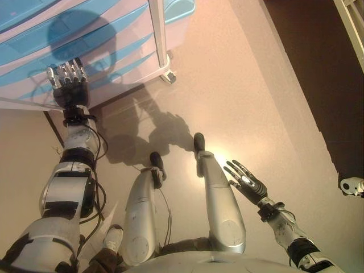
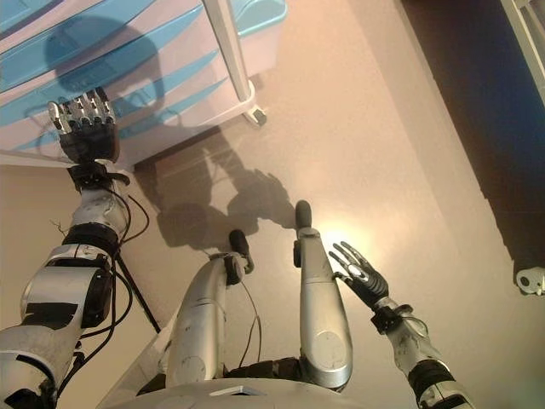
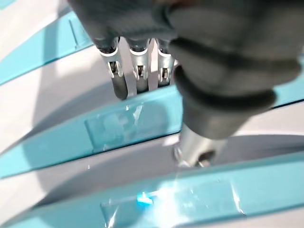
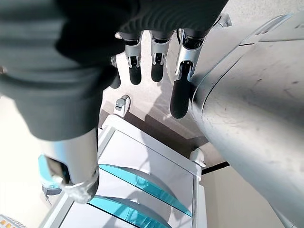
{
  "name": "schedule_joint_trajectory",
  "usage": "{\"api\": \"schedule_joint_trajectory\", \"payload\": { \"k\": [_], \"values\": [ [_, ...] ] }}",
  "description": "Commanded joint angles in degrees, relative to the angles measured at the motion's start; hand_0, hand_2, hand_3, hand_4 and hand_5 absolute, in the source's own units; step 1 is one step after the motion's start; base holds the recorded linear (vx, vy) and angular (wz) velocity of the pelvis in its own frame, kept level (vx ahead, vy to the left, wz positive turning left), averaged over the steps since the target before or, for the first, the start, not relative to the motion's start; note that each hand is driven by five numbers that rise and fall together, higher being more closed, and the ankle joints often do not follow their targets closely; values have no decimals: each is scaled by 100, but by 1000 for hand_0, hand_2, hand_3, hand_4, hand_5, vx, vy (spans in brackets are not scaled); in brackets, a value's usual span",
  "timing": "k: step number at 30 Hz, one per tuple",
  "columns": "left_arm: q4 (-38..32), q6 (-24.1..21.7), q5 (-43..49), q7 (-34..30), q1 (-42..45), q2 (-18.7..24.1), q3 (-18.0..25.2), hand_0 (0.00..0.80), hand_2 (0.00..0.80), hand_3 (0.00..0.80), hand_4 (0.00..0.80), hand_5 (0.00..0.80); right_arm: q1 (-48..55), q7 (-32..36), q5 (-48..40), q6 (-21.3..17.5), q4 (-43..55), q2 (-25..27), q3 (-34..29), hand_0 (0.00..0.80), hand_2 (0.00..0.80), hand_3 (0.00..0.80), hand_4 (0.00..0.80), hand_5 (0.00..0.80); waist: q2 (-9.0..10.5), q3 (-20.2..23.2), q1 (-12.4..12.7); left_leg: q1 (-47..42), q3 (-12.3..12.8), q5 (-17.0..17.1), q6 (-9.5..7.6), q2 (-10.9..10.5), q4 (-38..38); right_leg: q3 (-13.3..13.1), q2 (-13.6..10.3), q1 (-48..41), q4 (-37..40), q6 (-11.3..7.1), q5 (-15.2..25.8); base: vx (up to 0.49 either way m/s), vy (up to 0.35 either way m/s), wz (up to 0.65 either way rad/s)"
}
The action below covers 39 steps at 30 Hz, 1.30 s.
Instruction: Open the drawer and pick up the medicine
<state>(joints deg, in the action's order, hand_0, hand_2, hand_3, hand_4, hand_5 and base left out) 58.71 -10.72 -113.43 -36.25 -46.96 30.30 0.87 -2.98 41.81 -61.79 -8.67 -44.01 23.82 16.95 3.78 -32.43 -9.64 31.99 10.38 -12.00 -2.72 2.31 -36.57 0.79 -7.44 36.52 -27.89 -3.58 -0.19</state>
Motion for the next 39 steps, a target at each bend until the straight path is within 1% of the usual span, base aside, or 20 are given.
{"api": "schedule_joint_trajectory", "payload": {
  "k": [1, 2, 3, 4, 13, 14, 19, 23, 29, 35, 39],
  "values": [
    [-1394, -414, 43, -1098, -1031, 558, 79, 800, 800, 800, 800, 800, 502, 228, 177, 73, -37, 59, 438, 0, 0, 0, 0, 0, -218, 263, 41, -301, 70, -60, 23, -289, 738, 206, 90, -326, -342, 89, -830, 0, 0, 0],
    [-1409, -418, 43, -1102, -1030, 553, 86, 800, 800, 800, 800, 800, 502, 238, 188, 70, -43, 55, 434, 0, 0, 0, 0, 0, -214, 263, 46, -305, 68, -53, 28, -288, 746, 213, 90, -335, -339, 92, -834, -107, -40, 0],
    [-1420, -415, 43, -1127, -1033, 557, 91, 800, 800, 800, 800, 800, 482, 254, 209, 65, -51, 47, 423, 0, 0, 0, 0, 0, -199, 263, 47, -225, 133, 110, 0, -277, 790, 265, 76, -267, -286, 136, -695, -26, -38, 1],
    [-1424, -410, 43, -1145, -1028, 546, 69, 800, 800, 800, 800, 800, 491, 255, 211, 64, -57, 35, 432, 0, 0, 0, 0, 0, -200, 263, 63, -320, 61, -30, 36, -285, 767, 241, 92, -364, -334, 99, -839, -40, -46, 2],
    [-1620, -306, 43, -1360, -796, 408, 101, 800, 800, 800, 800, 800, 510, 196, 256, 43, 49, -68, 448, 0, 0, 0, 0, 0, -132, 263, 177, -399, -45, 106, 97, -278, 920, 392, 125, -509, -322, 137, -892, -42, -54, 5],
    [-1648, -303, 43, -1390, -775, 380, 121, 800, 800, 800, 800, 800, 499, 187, 254, 36, 79, -76, 453, 0, 0, 0, 0, 0, -113, 263, 187, -327, 7, 271, 76, -261, 981, 460, 122, -448, -276, 188, -773, -150, -76, 8],
    [-1715, -206, 43, -1459, -563, 230, 145, 800, 800, 800, 800, 800, 477, 176, 269, 1, 103, -149, 473, 0, 0, 0, 0, 0, -78, 263, 277, -416, -97, 374, 121, -246, 1134, 581, 172, -563, -300, 233, -854, -90, -86, 5],
    [-1724, -36, 43, -1535, -229, 59, 174, 800, 800, 800, 800, 800, 483, 55, 279, -16, 243, -225, 501, 0, 0, 0, 0, 0, -26, 263, 367, -509, -194, 480, 169, -225, 1276, 706, 223, -689, -312, 276, -927, -71, -93, 11],
    [-1502, 318, 43, -1771, 264, -149, 280, 800, 800, 800, 800, 800, 447, -49, 272, 1, 380, -276, 527, 0, 0, 0, 0, 0, 43, 263, 477, -626, -311, 651, 249, -169, 1496, 864, 296, -841, -291, 333, -1006, -72, -74, 12],
    [-1321, 517, 43, -2010, 849, -357, 399, 800, 800, 800, 800, 800, 475, -171, 387, -5, 632, -338, 560, 0, 0, 0, 0, 0, 153, 263, 581, -717, -406, 734, 307, -112, 1622, 992, 355, -960, -284, 360, -1071, -56, -61, 11],
    [-1111, 691, 43, -2162, 1195, -455, 416, 800, 800, 800, 800, 800, 482, -242, 439, 25, 759, -353, 539, 0, 0, 0, 0, 0, 189, 263, 627, -746, -441, 785, 337, -80, 1665, 1070, 379, -1006, -327, 377, -1120, -40, -42, 6]
  ]
}}
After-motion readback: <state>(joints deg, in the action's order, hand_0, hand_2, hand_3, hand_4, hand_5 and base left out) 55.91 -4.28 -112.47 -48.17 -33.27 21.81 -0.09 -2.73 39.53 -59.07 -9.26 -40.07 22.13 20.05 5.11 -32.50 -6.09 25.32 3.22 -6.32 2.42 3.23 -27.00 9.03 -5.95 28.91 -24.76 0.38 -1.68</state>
